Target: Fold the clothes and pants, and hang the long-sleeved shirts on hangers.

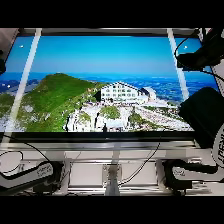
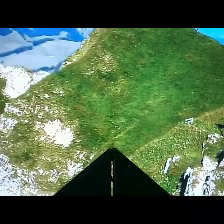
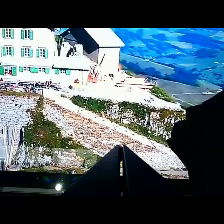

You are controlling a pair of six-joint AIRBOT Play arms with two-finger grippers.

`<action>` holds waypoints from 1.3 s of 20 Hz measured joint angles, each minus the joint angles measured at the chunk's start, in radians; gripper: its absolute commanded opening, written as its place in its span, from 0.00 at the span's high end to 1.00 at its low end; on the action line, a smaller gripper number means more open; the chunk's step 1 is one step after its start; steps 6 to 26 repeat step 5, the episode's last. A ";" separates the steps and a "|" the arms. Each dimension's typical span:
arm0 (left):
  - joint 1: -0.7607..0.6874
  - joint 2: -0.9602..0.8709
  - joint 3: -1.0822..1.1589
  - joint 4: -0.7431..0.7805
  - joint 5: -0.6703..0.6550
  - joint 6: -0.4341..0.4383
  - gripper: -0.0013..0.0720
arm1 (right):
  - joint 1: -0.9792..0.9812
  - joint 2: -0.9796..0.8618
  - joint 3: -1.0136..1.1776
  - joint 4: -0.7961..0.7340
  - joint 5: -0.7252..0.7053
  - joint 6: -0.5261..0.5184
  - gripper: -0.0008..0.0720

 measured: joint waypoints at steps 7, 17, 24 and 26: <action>0.000 0.000 0.000 0.000 0.000 0.000 0.95 | 0.000 0.000 0.000 -0.011 -0.002 0.004 0.94; 0.000 0.000 0.000 0.000 0.000 0.000 0.95 | 0.000 0.000 0.000 -0.011 -0.002 0.004 0.94; 0.000 0.000 0.000 0.000 0.000 0.000 0.95 | 0.000 0.000 0.000 -0.011 -0.002 0.004 0.94; 0.000 0.000 0.000 0.000 0.000 0.000 0.95 | 0.000 0.000 0.000 -0.011 -0.002 0.004 0.94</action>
